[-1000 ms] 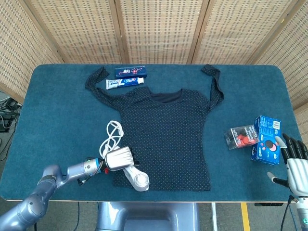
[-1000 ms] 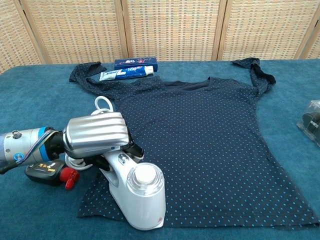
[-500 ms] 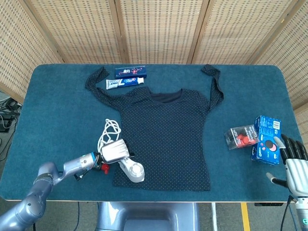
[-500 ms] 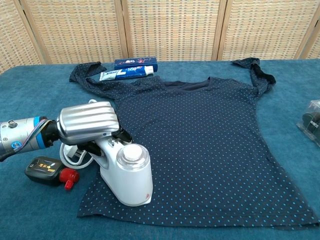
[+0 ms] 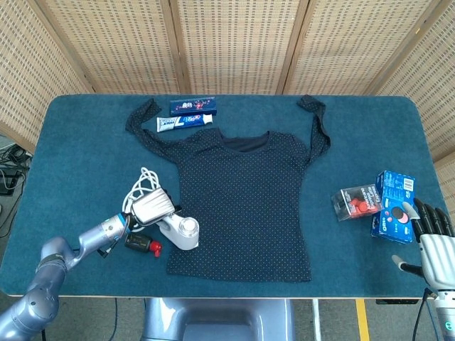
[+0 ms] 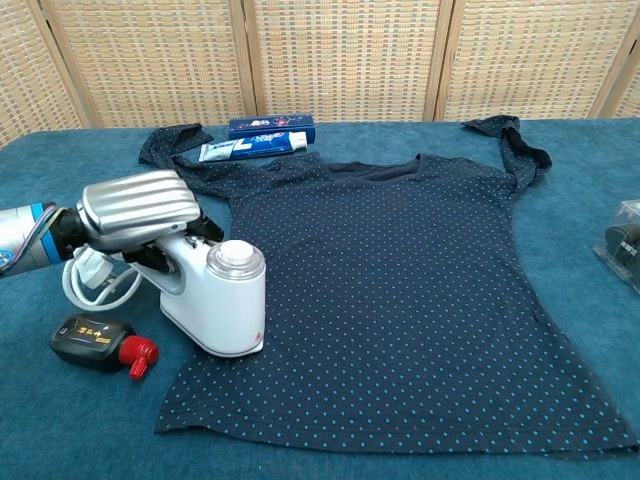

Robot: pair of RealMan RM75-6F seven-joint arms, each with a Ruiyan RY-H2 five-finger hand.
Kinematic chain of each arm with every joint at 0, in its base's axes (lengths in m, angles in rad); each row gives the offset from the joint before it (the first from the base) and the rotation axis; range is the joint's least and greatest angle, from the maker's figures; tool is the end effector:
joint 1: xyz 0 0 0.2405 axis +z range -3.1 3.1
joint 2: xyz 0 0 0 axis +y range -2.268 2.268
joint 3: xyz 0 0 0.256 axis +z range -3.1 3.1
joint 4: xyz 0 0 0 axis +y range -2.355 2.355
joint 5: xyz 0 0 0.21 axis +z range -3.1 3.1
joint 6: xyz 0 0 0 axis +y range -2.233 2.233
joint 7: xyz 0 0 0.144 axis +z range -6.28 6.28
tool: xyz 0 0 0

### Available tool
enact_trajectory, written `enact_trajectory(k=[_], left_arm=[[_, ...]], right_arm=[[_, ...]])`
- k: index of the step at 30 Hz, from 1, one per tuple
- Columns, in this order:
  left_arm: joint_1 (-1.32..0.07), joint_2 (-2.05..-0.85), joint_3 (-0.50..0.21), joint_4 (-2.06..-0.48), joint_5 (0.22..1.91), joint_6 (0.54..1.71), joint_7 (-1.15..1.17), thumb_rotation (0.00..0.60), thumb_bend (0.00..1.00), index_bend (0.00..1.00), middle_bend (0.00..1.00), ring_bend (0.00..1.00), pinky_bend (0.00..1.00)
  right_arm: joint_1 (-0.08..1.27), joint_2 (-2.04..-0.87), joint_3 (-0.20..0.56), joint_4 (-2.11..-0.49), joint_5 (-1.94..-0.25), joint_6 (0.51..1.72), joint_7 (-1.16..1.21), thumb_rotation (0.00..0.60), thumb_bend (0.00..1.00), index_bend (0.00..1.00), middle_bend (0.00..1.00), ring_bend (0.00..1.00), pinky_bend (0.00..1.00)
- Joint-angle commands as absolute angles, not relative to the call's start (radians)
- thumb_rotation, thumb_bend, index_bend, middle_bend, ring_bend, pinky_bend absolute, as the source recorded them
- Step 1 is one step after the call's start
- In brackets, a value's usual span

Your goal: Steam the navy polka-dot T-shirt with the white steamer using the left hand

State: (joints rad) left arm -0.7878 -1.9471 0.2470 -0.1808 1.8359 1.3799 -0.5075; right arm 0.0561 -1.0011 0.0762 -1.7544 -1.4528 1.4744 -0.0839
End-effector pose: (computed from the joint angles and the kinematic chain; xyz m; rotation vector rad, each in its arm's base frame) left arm -0.2081 0.3693 -0.0393 -2.3271 -0.2160 -1.0574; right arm -0.2999 -0.1760 0.1872 1.3502 -0.8840 0.8334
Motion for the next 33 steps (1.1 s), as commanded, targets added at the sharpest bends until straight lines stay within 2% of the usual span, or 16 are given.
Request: enact_trajectory(k=[1,6,17,26,33], left_arm=[[-0.796,-1.935,0.196,-0.183,1.789,1.421,-0.519,0.6,0.7,1.0,0.9,0.82,0.97],[-0.818,-1.893,0.123,-0.178,1.717,1.411,-0.523,0.6,0.7,1.0,0.9,0.82,0.97],[-0.753,-1.795,0.037,-0.141,1.601,1.235,-0.497,0.6,0.7,1.0,0.9,0.82,0.97],[-0.698,-1.792,0.028,-0.132,1.574,1.112,-0.493,0.6,0.7,1.0,0.9,0.82,0.97],[-0.685,-1.823,0.037,-0.126,1.577,1.07,-0.493,0.6,0.69,1.0,0.9,0.82,0.97]], right_arm=[[0.055,-1.0,0.075,-1.755,-1.455,1.476,-0.081,0.6,0.0,0.0,0.0,0.0,0.0],[0.053,-0.998,0.072,-1.759,-1.466,1.481,-0.079,0.6,0.0,0.0,0.0,0.0,0.0],[0.051,-0.996,0.063,-1.765,-1.486,1.486,-0.081,0.6,0.0,0.0,0.0,0.0,0.0],[0.059,-1.006,0.059,-1.767,-1.485,1.469,-0.102,0.6,0.0,0.0,0.0,0.0,0.0],[0.062,-1.013,0.06,-1.767,-1.475,1.461,-0.116,0.6,0.0,0.0,0.0,0.0,0.0]])
